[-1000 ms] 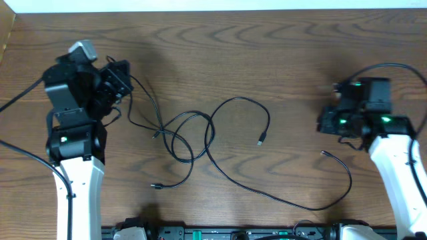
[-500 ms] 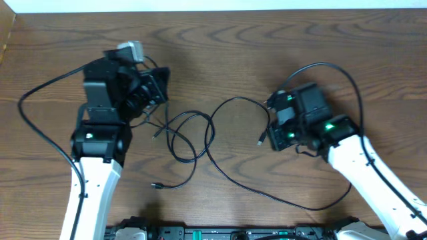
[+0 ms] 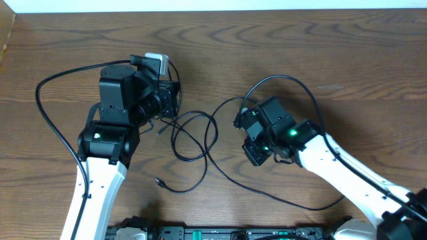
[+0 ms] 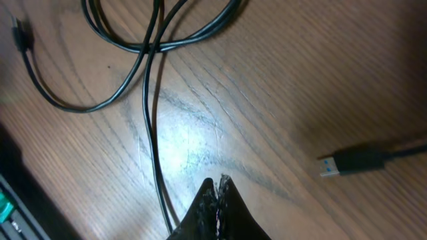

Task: Untangle cables

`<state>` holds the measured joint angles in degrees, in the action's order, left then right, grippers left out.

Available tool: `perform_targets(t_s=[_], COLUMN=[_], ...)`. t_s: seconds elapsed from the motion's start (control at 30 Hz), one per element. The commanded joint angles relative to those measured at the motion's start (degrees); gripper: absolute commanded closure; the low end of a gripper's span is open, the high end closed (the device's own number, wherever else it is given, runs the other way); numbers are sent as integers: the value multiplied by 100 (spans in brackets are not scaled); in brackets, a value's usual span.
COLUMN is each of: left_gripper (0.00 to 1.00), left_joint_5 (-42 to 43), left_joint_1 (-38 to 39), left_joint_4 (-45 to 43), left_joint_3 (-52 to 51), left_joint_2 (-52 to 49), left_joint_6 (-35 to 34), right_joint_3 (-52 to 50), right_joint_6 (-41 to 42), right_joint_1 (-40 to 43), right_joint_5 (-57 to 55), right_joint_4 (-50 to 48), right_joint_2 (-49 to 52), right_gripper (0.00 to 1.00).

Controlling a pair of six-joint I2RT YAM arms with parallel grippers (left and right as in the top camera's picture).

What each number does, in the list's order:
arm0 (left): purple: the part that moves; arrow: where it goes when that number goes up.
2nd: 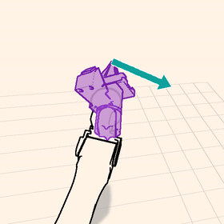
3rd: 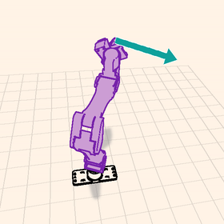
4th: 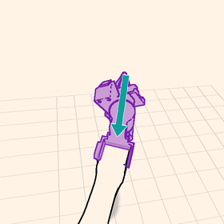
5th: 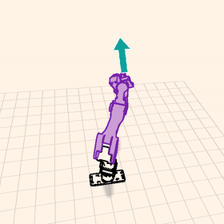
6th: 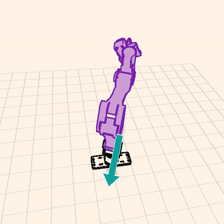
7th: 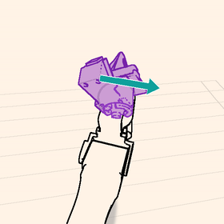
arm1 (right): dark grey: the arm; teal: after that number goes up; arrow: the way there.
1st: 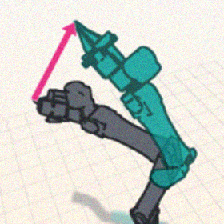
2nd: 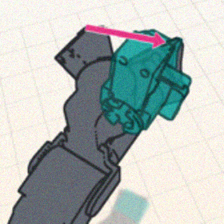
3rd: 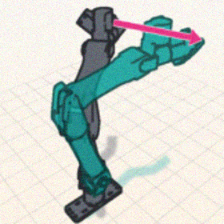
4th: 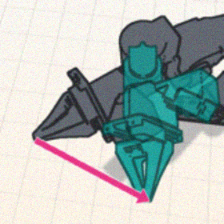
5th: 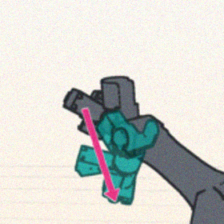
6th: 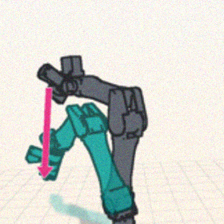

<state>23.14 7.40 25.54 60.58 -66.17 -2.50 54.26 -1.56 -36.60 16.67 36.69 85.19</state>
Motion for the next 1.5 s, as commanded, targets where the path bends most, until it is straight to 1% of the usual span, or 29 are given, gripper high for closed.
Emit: perform_targets(t_s=[0.0, 0.13, 0.17, 0.2, 0.23, 0.27, 0.33, 0.37, 0.47, 0.53, 0.87, 1.2, 1.47], left_gripper=[92, 91, 91, 92, 92, 92, 92, 92, 92, 92, 92, 92, 92], left_joint_5=[-479, -476, -476, -476, -479, -479, -481, -481, -597, -800, -883, -881, -883], left_joint_1=[2, 2, 2, 2, 2, 2, 2, 2, 2, 2, 2, 2, 2], left_joint_4=[2, -9, -11, -9, -7, -4, -9, -20, -55, -48, -48, -48, -48], left_joint_3=[155, 155, 155, 155, 155, 155, 155, 155, 155, 155, 155, 155, 155], left_joint_2=[46, 44, 46, 46, 46, 46, 46, 46, 46, 50, 50, 105, 229], left_joint_6=[289, 267, 264, 264, 267, 267, 267, 267, 260, 223, 179, 181, 184], right_joint_3=[26, 26, 26, 26, 26, 26, 26, 26, 26, 26, 26, 26, 26], right_joint_6=[-116, -245, -251, -284, -280, -278, -278, -278, -280, -278, -278, -284, -254], right_joint_1=[-87, -175, -212, -249, -289, -341, -413, -446, -542, -584, -800, -872, -1040], right_joint_5=[-20, 4, 59, 131, 175, 177, 175, 175, 173, 195, 328, 343, 457], right_joint_4=[-76, -245, -363, -455, -555, -673, -789, -850, -960, -1014, -1279, -1405, -1600], right_joint_2=[216, 476, 577, 654, 737, 826, 920, 966, 1036, 1069, 1128, 1281, 1519], right_gripper=[99, 98, 96, 82, 76, 72, 57, 54, 50, 45, 41, 33, 32])
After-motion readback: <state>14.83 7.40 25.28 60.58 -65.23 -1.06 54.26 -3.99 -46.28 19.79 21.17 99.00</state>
